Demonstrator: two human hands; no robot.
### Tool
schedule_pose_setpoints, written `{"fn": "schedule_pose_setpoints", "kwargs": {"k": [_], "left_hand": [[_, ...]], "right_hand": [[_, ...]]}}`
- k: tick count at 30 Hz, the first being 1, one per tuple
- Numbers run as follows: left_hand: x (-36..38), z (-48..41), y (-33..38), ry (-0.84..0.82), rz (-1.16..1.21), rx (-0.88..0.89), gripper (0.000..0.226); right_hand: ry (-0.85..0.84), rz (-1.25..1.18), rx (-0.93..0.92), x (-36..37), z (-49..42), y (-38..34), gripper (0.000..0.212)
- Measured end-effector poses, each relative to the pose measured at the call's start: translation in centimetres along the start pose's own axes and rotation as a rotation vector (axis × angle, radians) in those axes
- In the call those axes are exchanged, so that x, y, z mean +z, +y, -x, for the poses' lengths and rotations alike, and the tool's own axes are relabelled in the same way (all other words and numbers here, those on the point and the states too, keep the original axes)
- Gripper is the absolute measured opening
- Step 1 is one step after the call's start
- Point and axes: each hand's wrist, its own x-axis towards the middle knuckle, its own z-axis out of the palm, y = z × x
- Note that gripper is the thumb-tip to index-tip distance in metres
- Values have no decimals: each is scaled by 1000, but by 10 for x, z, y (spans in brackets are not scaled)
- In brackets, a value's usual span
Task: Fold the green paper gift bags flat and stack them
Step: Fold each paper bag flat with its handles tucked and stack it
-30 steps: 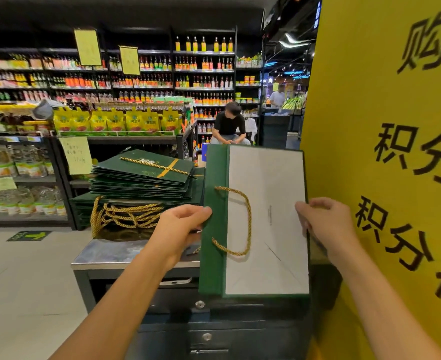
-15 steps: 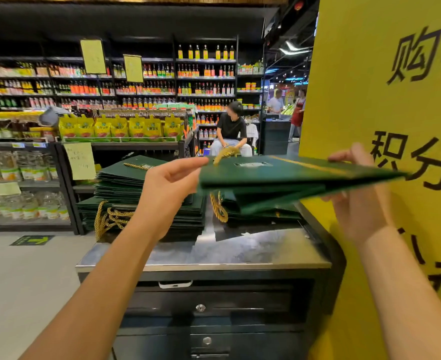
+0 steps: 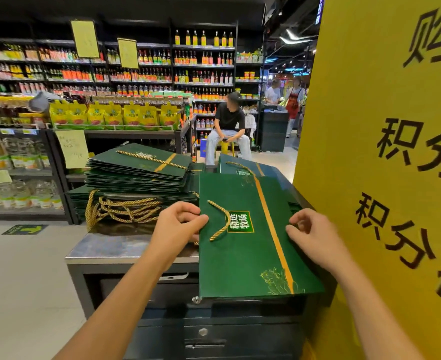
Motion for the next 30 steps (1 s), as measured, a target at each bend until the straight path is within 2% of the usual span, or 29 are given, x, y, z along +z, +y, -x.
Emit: {"fn": "schedule_pose_setpoints", "kwargs": {"k": [3,7,9,11,14,17,20,24,25,28,30], "left_hand": [[1,-3,-1,-3,-27,-52,23],[5,-1,2,-31,-54,-64,14],[5,-1,1,-39,-64,-59,13],[4,-1,0,-36,-75,-57,13],[2,0,-1,-59,-94,-41,11],[-1,2,-1,-97,-105,-20,6],[-4,1,-3,-124,-134,-12,3],[-4,-2,-6,-153,-165,-18,10],[-4,-2,-7,-156,-164,-25,11],[-4,-2,-5,-161,-134,-51,9],[-3,-1,-2,-174,-108,-66,8]], "right_hand": [[25,103,-10,7,-1,1,11],[131,226,-94,15,0,-12,10],[182,80,-188,22,5,-29,4],[128,-81,-238,32,8,-50,4],[-43,-64,-257,55,-1,-74,31],[-49,82,-278,77,-15,-87,52],[-9,85,-295,92,-21,-90,41],[66,-21,-347,100,-19,-77,7],[74,-25,-364,101,-18,-75,4],[90,-47,-412,100,-15,-74,13],[56,-123,-383,97,-15,-74,13]]}}
